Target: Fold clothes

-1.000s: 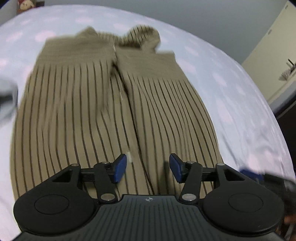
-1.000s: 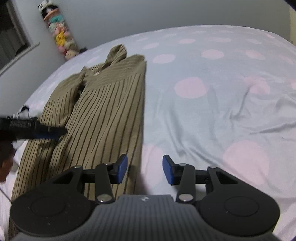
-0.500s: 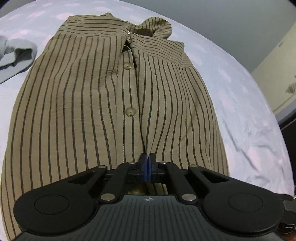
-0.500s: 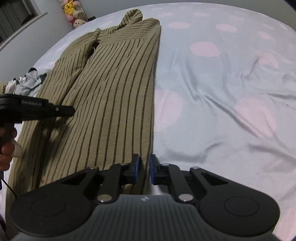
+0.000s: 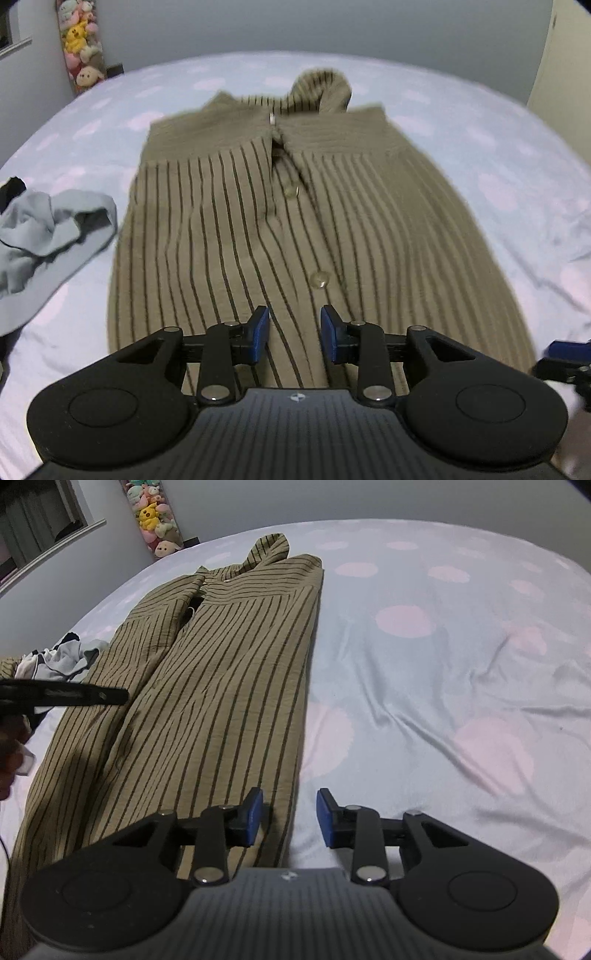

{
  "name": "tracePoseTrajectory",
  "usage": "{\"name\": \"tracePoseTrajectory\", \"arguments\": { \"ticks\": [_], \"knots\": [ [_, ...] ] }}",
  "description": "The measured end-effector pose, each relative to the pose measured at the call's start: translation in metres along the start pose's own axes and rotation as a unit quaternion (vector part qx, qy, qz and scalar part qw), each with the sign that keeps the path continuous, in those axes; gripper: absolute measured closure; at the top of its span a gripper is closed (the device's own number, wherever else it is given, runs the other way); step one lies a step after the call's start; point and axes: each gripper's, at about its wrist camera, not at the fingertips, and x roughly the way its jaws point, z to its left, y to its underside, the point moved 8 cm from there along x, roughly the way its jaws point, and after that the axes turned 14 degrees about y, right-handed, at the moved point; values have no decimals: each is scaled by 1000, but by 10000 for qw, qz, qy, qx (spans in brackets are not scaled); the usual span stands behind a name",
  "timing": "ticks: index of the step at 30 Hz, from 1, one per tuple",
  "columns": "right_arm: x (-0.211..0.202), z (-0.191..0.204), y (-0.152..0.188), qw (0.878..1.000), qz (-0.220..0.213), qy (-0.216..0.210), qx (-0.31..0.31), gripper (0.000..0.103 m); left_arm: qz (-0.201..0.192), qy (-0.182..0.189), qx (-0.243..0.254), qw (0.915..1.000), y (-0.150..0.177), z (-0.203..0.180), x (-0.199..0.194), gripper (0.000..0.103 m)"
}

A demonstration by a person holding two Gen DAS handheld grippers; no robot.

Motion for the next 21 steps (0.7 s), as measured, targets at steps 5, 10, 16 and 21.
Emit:
{"name": "tracePoseTrajectory", "arguments": {
  "ticks": [5, 10, 16, 21],
  "knots": [
    [8, 0, -1, 10000, 68, 1, -11, 68, -192, -52, -161, 9997, 7, 4, 6, 91],
    [10, 3, -3, 9999, 43, 20, -103, 68, -483, 296, -348, 9978, 3, 10, -5, 103],
    [11, 4, -4, 9998, 53, 50, -160, 68, -687, 748, -227, 9946, -7, -6, -18, 103],
    [12, 8, -3, 9997, 55, 22, -238, 68, -378, 777, -315, 9958, 2, -3, 9, 103]
  ]
}}
